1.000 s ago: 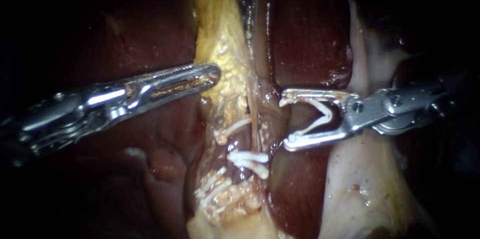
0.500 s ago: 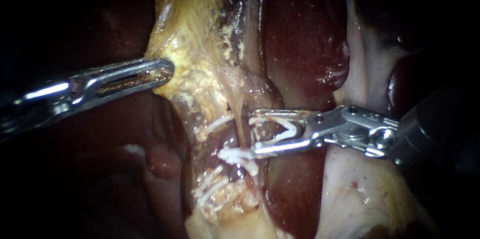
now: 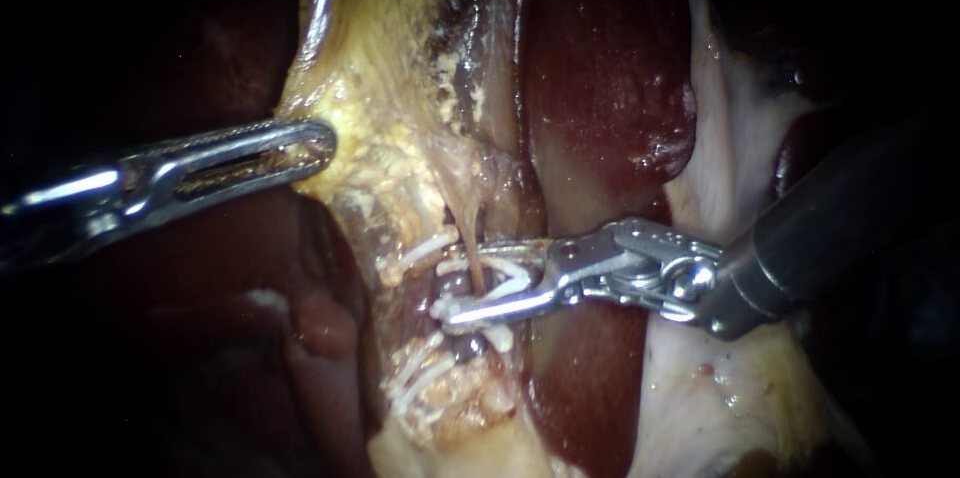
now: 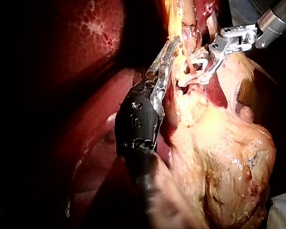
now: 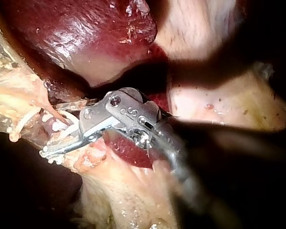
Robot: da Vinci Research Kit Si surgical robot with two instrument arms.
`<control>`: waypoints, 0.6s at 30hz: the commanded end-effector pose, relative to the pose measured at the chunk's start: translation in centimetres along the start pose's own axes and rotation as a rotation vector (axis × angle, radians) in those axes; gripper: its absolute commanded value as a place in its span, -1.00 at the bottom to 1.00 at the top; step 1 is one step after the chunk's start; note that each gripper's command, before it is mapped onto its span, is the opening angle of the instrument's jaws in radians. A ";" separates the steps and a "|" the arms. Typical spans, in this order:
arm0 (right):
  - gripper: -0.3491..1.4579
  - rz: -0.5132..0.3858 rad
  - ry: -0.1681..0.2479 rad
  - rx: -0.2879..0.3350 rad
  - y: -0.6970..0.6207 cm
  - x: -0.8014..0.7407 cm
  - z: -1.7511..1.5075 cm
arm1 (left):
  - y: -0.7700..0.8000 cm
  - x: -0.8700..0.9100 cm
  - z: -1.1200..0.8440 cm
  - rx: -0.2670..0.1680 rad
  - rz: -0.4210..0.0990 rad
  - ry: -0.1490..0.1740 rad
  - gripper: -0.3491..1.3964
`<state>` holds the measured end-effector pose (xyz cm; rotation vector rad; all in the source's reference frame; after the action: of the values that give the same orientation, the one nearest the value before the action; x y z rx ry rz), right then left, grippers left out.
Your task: Clipping third clip right tube
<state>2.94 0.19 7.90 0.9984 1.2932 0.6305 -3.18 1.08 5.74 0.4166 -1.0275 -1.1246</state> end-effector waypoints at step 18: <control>-0.08 0.122 0.104 0.105 -0.15 0.44 0.29 | 0.13 0.01 0.02 -0.008 0.001 -0.004 -1.00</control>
<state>3.29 0.45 7.51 1.1537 1.3760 0.7251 -3.13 1.13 5.85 0.4083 -1.0264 -1.1282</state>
